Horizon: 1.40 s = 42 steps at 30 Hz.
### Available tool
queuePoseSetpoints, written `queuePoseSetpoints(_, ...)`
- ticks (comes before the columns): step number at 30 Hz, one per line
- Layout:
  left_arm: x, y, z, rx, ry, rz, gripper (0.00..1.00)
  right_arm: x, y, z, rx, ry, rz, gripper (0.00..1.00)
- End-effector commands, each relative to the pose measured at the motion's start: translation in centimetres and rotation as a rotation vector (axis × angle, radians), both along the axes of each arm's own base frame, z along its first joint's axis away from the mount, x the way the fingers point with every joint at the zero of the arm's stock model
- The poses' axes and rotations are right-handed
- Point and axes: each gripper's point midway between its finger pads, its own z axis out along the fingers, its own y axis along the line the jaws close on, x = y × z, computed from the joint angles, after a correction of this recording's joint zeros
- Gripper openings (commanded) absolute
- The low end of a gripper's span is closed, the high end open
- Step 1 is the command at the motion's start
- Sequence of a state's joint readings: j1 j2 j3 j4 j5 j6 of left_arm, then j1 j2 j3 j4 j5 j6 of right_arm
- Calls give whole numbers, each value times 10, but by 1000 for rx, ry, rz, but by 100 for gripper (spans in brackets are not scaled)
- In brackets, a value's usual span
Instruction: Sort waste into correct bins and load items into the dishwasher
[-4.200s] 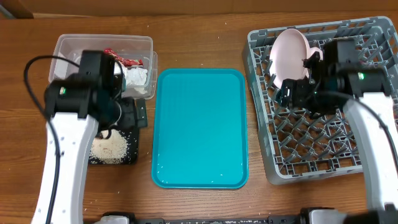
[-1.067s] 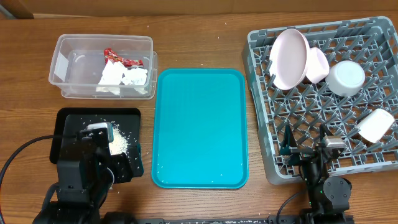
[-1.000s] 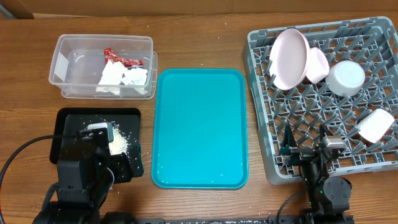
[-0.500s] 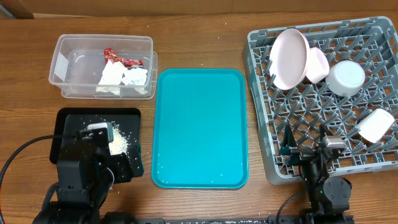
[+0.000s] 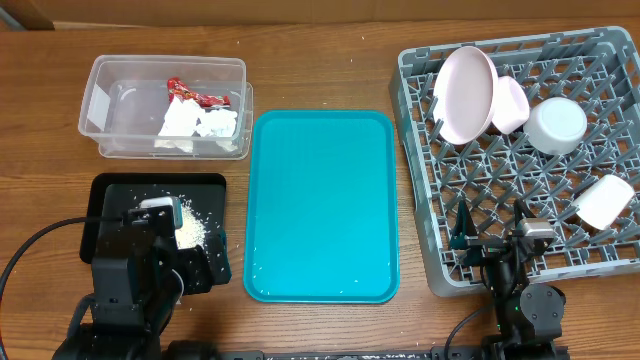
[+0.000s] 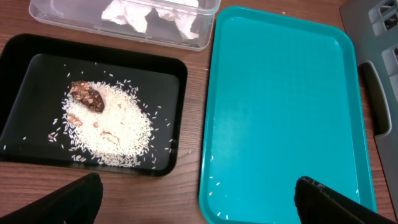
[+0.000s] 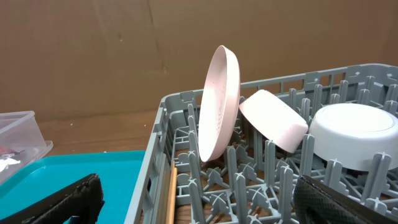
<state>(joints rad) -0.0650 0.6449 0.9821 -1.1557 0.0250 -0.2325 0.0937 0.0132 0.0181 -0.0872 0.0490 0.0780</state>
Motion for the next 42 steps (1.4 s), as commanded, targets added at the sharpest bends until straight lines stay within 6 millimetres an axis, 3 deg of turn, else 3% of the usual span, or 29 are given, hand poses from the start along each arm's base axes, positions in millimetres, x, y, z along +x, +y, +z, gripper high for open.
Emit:
queuePoseSetpoints(1, -4, 5, -3, 30, -21, 10, 100, 0, 3, -2, 1, -2, 13, 100)
queuePoseSetpoints(13, 29, 3, -52, -3, -459, 19, 100, 0, 3, -2, 1, -2, 12, 100)
queuePoseSetpoints(18, 45, 3, -46, -18, -684, 25, 100, 0, 3, -2, 1, -2, 13, 100)
queuePoseSetpoints(25, 56, 4, -23, -16, -945, 28, 100, 0, 3, -2, 1, -2, 13, 100)
queuePoseSetpoints(28, 59, 4, -46, -12, -858, 26, 100, 0, 3, -2, 1, -2, 12, 100)
queuePoseSetpoints(30, 58, 4, -75, -2, -740, 26, 100, 0, 3, -2, 1, -2, 12, 100)
queuePoseSetpoints(42, 58, 3, -74, -1, -744, 19, 100, 0, 3, -2, 1, -2, 13, 100)
